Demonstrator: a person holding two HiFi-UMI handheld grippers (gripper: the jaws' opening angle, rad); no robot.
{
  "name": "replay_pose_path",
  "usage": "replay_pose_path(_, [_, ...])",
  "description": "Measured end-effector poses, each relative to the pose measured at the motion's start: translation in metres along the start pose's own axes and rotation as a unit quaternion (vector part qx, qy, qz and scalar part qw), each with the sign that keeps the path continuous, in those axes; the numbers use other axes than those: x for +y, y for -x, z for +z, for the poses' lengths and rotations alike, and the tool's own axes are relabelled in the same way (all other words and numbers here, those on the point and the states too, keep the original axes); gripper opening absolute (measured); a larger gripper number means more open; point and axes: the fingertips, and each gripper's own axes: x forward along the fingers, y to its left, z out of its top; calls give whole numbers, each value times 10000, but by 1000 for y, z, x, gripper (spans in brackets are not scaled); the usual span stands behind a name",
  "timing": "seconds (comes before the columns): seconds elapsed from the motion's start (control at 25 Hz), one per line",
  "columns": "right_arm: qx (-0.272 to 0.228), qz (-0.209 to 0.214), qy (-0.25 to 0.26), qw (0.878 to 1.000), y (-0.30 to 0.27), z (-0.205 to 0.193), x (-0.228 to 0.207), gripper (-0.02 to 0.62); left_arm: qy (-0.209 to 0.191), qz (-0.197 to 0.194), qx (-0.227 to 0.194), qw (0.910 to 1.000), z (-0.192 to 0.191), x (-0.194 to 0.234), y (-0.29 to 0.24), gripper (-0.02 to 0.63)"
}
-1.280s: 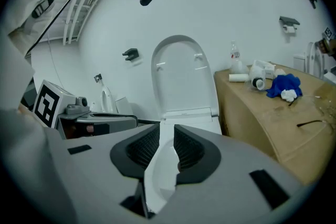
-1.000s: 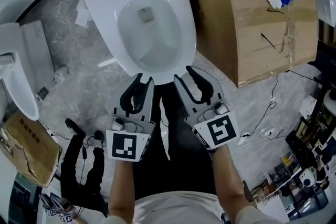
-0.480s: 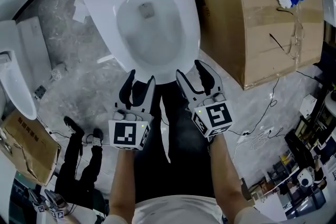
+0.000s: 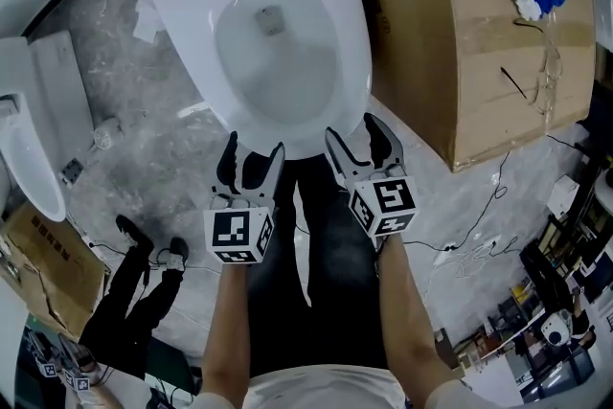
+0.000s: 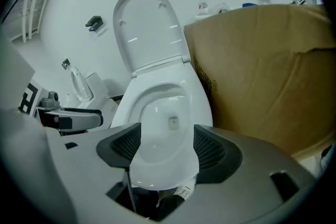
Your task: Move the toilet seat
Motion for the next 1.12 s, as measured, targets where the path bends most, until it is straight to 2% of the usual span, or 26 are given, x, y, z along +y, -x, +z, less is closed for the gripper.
replay_pose_path(0.36, [350,-145,-278,9989,-17,-38,-16,380,403,334,385,9979,-38,22,-13,394])
replay_pose_path(0.6, [511,-129,-483,9974,-28,-55,-20,435,638,511,576,9950,-60,35,-22,414])
replay_pose_path(0.88, [626,-96,-689,9956,-41,-72,-24,446,769,571,738,9927,-80,44,-32,419])
replay_pose_path(1.12, [609,-80,-816,9948,-49,-77,-25,446,700,502,908,9921,-93,45,-43,419])
